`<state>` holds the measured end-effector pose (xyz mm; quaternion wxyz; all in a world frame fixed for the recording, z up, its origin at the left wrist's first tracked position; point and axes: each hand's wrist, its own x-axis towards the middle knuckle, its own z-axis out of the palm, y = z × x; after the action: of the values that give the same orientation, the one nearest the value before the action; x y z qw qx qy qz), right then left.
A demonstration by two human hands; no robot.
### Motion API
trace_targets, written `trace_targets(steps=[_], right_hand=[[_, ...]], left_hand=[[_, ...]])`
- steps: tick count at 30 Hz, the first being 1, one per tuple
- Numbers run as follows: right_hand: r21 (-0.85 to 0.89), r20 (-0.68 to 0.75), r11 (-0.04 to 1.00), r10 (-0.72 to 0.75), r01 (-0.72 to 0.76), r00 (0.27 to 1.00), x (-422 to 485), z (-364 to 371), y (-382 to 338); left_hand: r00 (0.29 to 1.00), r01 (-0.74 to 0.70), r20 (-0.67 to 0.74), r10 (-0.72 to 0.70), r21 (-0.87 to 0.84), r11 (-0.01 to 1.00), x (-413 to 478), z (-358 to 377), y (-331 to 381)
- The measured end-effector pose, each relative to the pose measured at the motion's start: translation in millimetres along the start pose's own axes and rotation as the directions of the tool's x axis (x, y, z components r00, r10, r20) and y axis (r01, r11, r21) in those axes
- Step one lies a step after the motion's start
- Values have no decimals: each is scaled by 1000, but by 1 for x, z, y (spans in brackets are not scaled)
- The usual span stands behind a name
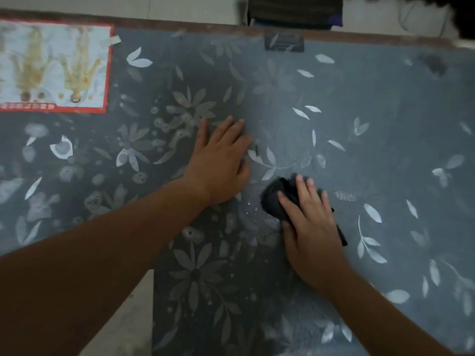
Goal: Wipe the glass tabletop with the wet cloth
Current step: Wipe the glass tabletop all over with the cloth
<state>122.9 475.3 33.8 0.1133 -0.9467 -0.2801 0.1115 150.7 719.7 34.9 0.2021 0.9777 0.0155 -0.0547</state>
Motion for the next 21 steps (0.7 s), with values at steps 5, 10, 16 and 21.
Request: trace_targets(steps=[5,10,16,21], right_hand=[[7,-9,998,-59,59,998,-6,5,-16],[-43,19,981,-191,191,981,35,-5,-6],[36,-108,999,33,-29,994,207,-22,-16],[-20,-13,967,-255,254,967,90,-6,-18]], left_hand=[[995,86,-66,-77,135,987,-44,-3,-26],[997,68,12,-72,224,972,-54,6,-37],[997,72,-55,-61,238,969,-52,17,-40],[997,71,-31,-66,238,969,-54,15,-38]])
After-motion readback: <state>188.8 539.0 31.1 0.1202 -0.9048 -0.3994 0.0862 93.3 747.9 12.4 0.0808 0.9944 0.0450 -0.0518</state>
